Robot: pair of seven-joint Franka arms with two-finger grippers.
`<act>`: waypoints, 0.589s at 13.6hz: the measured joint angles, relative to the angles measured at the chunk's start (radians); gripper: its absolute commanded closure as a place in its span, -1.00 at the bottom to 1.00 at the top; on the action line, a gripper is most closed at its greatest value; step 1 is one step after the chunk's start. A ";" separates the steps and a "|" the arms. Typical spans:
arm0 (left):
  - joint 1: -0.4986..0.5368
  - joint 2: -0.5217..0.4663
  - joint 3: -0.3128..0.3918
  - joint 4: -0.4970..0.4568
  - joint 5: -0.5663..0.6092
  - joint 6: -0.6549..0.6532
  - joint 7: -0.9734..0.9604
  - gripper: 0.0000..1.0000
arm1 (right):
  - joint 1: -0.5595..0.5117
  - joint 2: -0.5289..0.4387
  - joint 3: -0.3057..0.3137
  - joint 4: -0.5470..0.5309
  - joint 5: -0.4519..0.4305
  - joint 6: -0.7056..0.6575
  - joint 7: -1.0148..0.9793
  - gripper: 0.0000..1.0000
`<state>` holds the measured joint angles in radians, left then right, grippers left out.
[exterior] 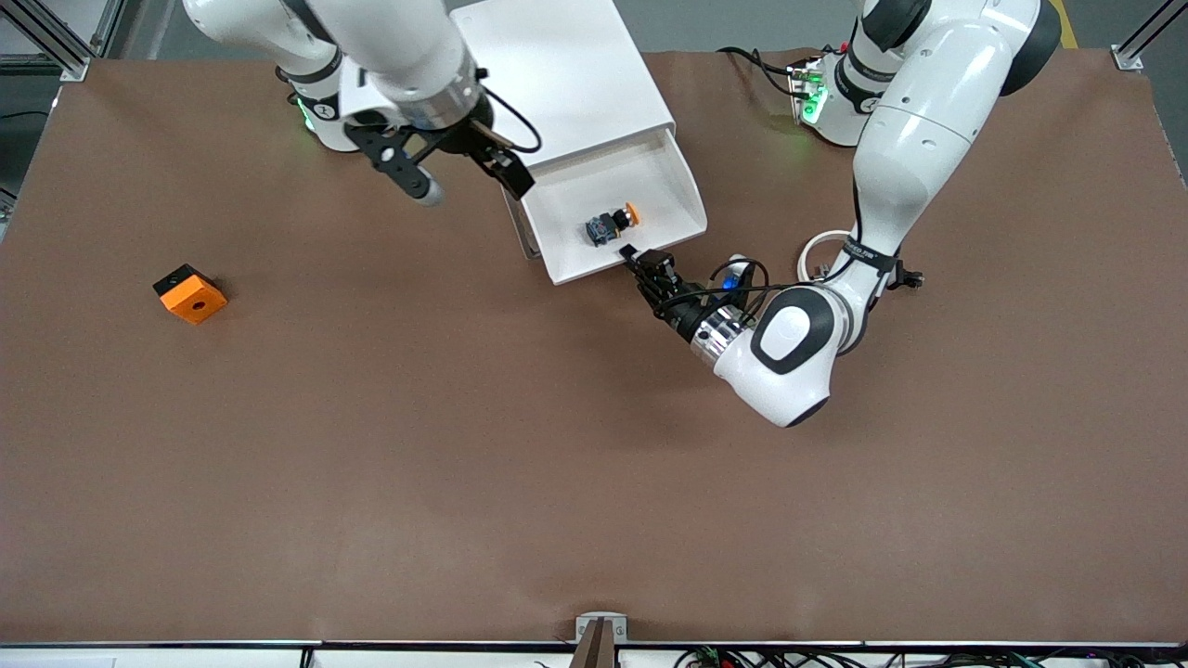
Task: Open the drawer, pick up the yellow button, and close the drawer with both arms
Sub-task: 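Release the drawer with the left gripper while the right gripper reaches in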
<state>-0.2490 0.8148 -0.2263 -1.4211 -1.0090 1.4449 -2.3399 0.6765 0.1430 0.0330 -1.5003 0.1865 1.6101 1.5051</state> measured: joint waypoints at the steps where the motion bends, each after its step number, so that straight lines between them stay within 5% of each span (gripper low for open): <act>1: 0.008 0.000 0.001 0.005 0.000 0.015 0.011 -0.37 | 0.032 0.018 0.000 0.000 -0.013 0.018 0.063 -1.00; 2: 0.019 0.001 0.002 0.011 0.000 0.023 0.022 -0.83 | 0.059 0.039 0.000 0.000 -0.019 0.034 0.117 -1.00; 4: 0.043 0.001 0.004 0.032 0.000 0.025 0.026 -1.00 | 0.105 0.088 -0.001 0.001 -0.028 0.080 0.186 -1.00; 8: 0.103 0.000 0.005 0.092 0.029 0.020 0.028 -1.00 | 0.130 0.179 -0.004 0.002 -0.044 0.184 0.236 -1.00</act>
<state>-0.1460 0.8151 -0.2215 -1.3295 -0.9803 1.4653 -2.3119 0.8066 0.3217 0.0294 -1.4987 0.1425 1.7946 1.7410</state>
